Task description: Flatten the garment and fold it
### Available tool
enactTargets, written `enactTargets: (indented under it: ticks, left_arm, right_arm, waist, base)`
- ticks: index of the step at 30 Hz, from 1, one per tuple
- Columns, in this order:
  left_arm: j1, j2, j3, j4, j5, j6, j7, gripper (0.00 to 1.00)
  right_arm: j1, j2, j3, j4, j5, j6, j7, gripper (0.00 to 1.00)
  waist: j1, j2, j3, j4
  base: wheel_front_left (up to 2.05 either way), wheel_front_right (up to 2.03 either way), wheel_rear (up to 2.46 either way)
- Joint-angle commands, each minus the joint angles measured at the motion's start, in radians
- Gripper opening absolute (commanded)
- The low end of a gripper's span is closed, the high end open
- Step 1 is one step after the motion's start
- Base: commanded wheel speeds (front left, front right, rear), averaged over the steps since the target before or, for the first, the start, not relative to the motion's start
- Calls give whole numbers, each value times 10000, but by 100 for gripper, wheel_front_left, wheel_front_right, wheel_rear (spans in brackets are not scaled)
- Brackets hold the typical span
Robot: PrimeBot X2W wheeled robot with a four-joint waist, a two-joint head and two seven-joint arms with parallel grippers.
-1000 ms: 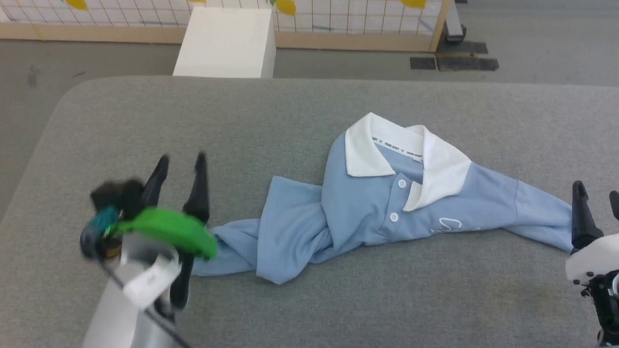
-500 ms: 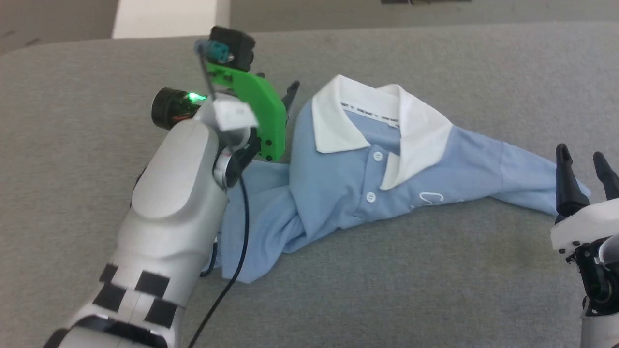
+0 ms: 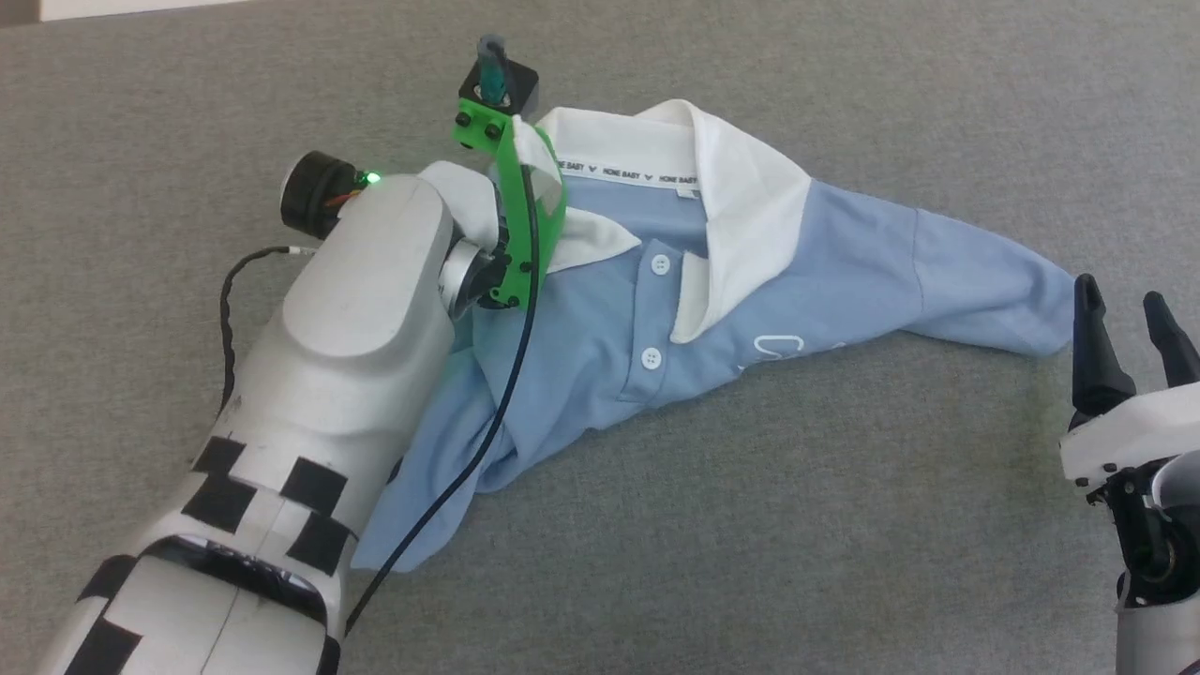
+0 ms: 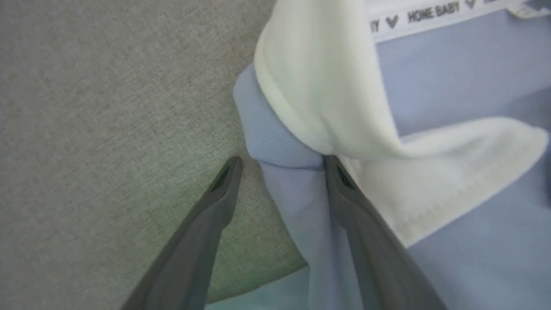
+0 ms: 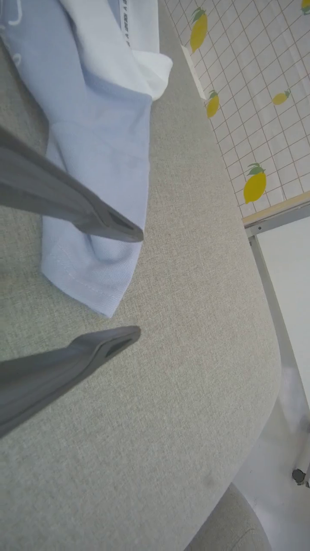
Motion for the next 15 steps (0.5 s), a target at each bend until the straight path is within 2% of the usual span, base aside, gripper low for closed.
enactTargets:
  ticks: [1,3,6,15]
  left_arm:
    - [383,-50,-199,298,-31,-76,262,50]
    - [505,-106,-227,265,-188,-131,299,0]
    - [602,-175,-65,60,-527,-179,-6,0]
    - [658,-178,1535,-1473,-1885,48,-2227,0]
  right_arm:
    - [-173,22,-1,57,68,-13,-137,100]
    - [-183,23,-20,132,61,-13,-199,100]
    - [-175,24,-42,229,22,-13,-257,100]
    - [94,-48,-99,475,-219,-13,-173,100]
  waist:
    - [0,-1,153,-120]
    - [0,-1,149,-66]
    - [0,-1,73,89]
    - [0,-1,-855,1053]
  base:
    - [0,0,0]
    - [0,0,0]
    - [0,0,0]
    - [0,0,0]
